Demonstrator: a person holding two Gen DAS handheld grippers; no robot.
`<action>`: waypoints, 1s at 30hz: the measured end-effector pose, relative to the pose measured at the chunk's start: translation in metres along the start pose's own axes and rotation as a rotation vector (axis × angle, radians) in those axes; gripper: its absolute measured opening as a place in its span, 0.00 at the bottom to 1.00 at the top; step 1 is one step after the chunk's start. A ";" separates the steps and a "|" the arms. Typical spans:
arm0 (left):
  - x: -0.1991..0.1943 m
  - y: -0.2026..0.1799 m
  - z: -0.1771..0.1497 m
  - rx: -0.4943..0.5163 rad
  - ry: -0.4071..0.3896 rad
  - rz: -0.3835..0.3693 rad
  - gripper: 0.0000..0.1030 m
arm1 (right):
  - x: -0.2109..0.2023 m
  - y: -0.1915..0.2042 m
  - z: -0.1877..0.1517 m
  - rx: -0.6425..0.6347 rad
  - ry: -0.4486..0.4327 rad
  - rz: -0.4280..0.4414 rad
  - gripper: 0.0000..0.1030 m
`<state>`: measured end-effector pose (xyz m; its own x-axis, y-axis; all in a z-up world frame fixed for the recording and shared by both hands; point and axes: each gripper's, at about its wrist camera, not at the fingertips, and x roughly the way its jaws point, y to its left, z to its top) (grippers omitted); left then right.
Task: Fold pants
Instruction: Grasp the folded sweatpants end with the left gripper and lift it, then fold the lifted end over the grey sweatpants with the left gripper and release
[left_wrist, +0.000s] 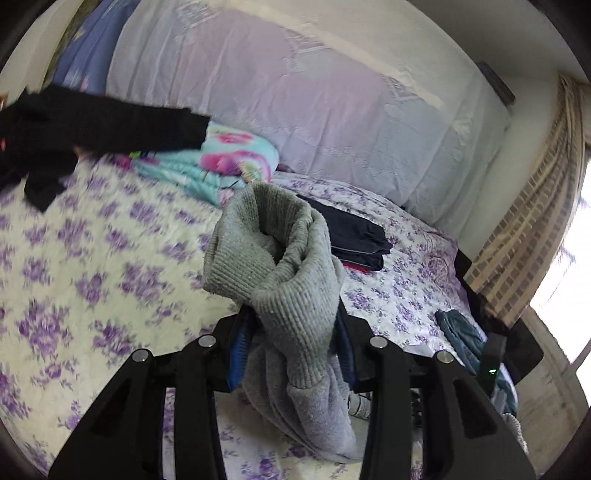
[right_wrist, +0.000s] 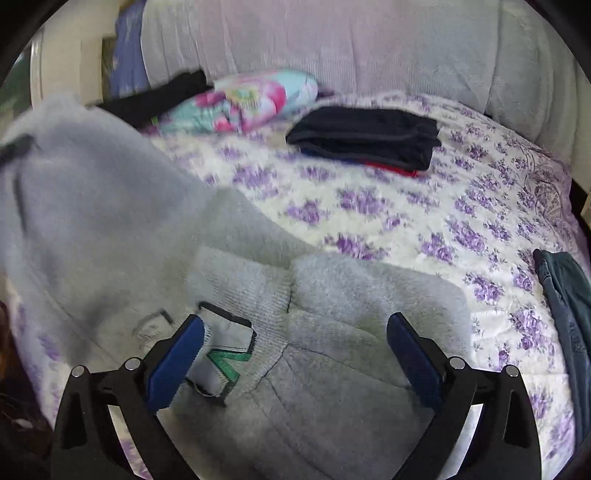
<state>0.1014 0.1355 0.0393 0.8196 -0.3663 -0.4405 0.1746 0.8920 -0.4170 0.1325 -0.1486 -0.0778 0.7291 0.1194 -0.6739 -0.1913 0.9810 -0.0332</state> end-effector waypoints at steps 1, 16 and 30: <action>-0.001 -0.010 0.001 0.026 -0.006 0.009 0.37 | -0.008 -0.006 -0.001 0.025 -0.032 0.018 0.96; 0.054 -0.219 -0.064 0.516 0.034 -0.023 0.36 | -0.059 -0.144 -0.074 0.490 -0.117 0.016 0.96; 0.114 -0.273 -0.146 0.645 0.155 -0.070 0.34 | -0.070 -0.180 -0.095 0.602 -0.160 0.052 0.96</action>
<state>0.0678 -0.1884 -0.0130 0.7148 -0.4199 -0.5592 0.5556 0.8266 0.0894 0.0536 -0.3484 -0.0942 0.8272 0.1450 -0.5429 0.1408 0.8818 0.4501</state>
